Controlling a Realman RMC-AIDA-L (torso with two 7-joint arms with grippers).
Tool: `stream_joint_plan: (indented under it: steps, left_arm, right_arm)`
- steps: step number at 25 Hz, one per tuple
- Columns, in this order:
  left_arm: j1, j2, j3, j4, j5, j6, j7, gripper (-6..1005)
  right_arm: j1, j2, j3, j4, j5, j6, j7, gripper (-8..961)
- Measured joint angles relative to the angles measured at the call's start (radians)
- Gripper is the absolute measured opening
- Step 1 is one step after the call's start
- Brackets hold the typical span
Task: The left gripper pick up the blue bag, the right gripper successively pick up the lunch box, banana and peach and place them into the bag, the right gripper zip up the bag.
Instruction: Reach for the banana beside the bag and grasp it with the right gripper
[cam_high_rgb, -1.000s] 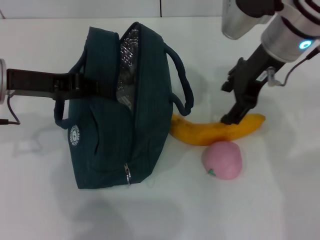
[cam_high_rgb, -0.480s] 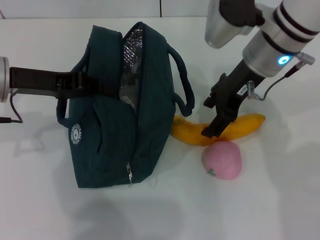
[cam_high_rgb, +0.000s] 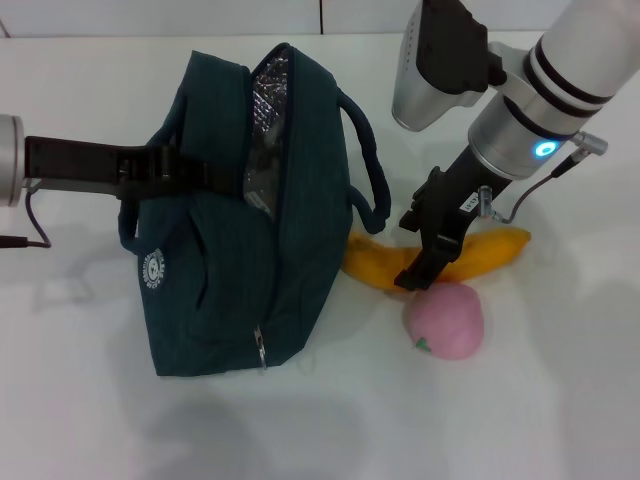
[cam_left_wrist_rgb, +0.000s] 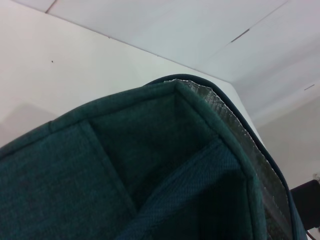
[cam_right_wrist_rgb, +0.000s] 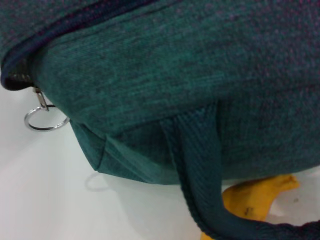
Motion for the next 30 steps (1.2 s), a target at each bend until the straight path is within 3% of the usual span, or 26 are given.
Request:
stream_joint_plan:
  steps: [11, 20, 30]
  left_arm:
    - [0.000, -0.001, 0.001, 0.000, 0.000, 0.000, -0.003, 34]
    - [-0.003, 0.002, 0.001, 0.000, 0.000, 0.000, -0.003, 34]
    - [-0.010, 0.006, -0.003, 0.000, 0.000, 0.000, -0.004, 34]
  right_arm:
    - [-0.008, 0.000, -0.037, 0.011, 0.015, 0.029, -0.003, 817]
    - [-0.009, 0.000, -0.053, 0.021, 0.030, 0.033, -0.003, 626]
    - [-0.006, 0.000, -0.055, 0.040, 0.030, 0.052, -0.005, 515]
